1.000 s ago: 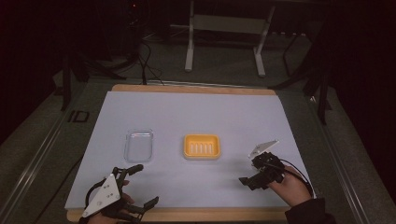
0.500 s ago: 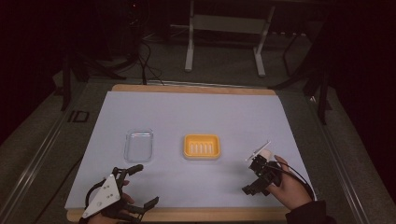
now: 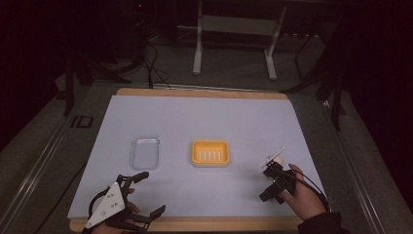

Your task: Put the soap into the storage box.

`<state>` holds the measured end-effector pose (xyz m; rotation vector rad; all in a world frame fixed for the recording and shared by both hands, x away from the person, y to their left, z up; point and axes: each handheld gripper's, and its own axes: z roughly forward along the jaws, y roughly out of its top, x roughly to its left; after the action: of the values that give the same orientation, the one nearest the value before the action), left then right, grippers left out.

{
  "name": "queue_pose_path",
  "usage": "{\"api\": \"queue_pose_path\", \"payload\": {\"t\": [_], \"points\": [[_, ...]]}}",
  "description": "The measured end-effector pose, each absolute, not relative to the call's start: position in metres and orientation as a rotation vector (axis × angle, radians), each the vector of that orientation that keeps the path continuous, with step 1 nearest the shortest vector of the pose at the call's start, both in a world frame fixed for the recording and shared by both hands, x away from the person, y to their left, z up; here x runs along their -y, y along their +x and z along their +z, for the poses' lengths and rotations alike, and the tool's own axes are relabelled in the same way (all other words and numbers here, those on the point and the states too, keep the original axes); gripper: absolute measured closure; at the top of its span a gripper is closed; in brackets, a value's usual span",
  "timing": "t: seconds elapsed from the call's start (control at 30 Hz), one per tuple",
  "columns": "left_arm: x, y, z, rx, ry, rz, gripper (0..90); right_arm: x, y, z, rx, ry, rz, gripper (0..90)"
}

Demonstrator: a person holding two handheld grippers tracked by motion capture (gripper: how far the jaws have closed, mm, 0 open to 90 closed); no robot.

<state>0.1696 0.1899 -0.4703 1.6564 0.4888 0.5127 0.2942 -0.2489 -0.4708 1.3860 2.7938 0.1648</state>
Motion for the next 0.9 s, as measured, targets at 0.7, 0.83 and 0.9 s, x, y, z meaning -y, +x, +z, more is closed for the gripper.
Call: {"api": "queue_pose_path", "payload": {"t": [0.7,0.83,0.9], "points": [[-0.19,0.17,-0.47,-0.502,1.649,0.528,0.1,0.285,0.315,-0.471,-2.537,1.858,0.165,15.4],[-0.19,0.17,-0.471,-0.504,1.648,0.532,0.1,0.289,0.332,-0.463,-2.48,1.954,0.212,16.2],[-0.19,0.17,-0.471,-0.505,1.647,0.535,0.1,0.29,0.339,-0.461,-2.468,1.991,0.229,16.9]]}}
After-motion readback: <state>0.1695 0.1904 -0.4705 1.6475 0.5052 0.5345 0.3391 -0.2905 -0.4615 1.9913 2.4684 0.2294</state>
